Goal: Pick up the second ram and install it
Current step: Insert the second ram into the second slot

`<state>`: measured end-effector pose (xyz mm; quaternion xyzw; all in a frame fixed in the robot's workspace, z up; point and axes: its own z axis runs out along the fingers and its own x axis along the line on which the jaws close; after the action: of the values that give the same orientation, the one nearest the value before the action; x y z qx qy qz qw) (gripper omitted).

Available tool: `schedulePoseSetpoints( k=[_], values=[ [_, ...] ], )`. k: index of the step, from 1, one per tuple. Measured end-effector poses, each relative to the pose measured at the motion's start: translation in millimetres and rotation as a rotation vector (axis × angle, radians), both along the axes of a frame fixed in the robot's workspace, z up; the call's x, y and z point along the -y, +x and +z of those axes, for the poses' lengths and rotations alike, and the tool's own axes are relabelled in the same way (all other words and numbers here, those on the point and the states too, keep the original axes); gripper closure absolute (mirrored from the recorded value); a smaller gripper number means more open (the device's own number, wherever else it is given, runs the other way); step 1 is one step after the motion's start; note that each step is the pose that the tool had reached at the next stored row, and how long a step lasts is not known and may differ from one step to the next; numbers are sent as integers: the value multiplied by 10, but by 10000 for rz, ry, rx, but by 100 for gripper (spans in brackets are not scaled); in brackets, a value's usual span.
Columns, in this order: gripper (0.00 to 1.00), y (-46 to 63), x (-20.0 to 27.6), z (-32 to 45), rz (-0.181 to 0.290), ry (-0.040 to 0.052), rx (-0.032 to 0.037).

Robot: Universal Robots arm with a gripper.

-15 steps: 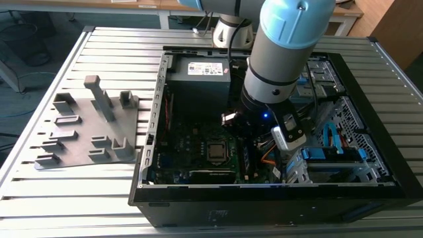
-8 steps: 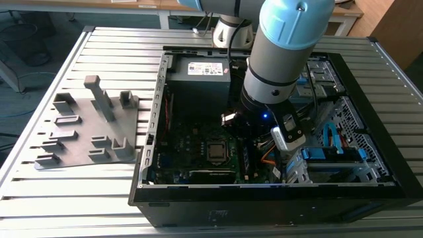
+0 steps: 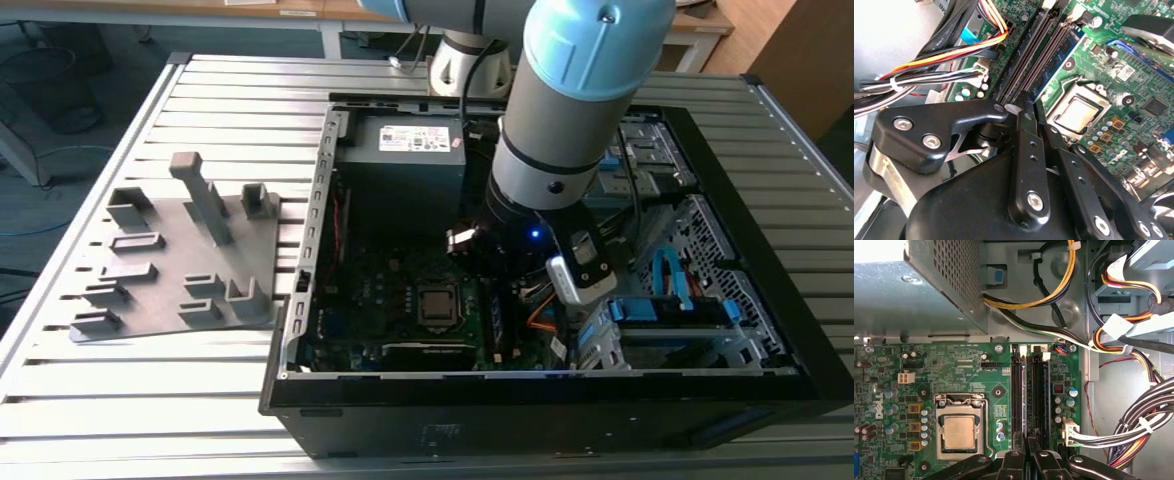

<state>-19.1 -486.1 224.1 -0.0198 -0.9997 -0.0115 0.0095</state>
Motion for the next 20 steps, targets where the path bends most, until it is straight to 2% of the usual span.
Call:
schedulePoseSetpoints(
  k=[7, 13, 20],
  values=[
    [86, 0, -2, -24, 5, -21, -1],
    [86, 0, -37, -41, 52, -22, 0],
    [86, 0, -39, -43, 68, -22, -1]
  ],
)
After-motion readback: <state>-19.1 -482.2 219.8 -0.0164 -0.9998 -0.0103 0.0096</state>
